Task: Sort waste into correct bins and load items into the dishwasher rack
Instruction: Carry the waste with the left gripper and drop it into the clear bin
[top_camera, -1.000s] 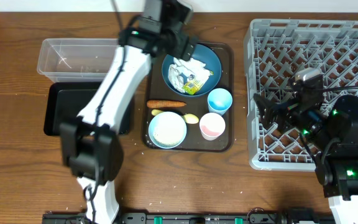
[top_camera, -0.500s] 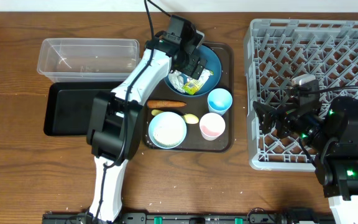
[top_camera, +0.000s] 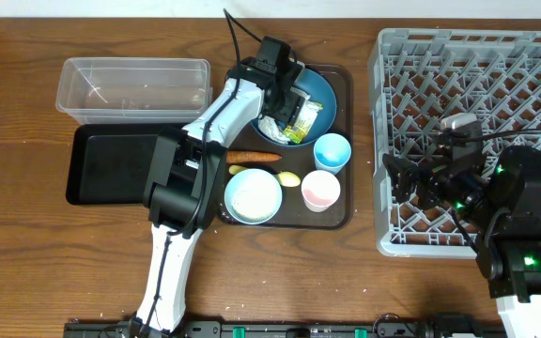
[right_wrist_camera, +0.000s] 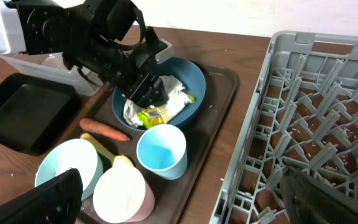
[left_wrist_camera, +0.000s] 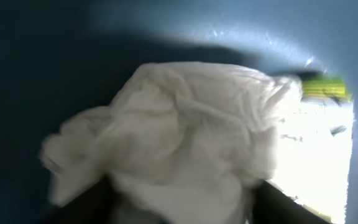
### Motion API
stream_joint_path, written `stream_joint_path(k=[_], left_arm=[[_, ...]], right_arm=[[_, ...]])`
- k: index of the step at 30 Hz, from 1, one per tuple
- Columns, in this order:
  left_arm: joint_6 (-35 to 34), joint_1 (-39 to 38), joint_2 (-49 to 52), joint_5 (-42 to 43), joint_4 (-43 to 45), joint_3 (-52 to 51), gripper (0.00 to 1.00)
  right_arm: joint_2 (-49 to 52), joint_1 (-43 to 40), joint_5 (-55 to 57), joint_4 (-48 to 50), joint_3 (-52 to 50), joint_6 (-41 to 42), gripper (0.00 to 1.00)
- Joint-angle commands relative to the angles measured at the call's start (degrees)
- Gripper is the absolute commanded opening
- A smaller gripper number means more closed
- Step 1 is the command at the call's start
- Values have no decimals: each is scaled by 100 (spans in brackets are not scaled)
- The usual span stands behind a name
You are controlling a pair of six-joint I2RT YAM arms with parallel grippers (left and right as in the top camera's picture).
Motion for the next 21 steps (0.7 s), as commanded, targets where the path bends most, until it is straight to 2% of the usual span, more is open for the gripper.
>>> stream_joint_path(k=[1,3,4,10,18,21], left_arm=[[-55,-13,232,59,-72,20,27],[-57,-13,227,59,-70,22,8],[-63,-13,216,59,-72,22,6],[-505,22,-227,57,-72,24,6],[-809,306,-1773,39,-201,22,6],[-920,562,-2299,-323,-446,22,6]], right_arm=[[-7,-59,22,-4,111,-107,99],[-7,-59,28,-4,111,-107,99],[-7,-59,44,-4,111,-107,99],[-7,-59,44,-7,111,-105,99],[-7,-59,44,-4,111,-107,99],[-7,-59,44,-4,111,-105,99]])
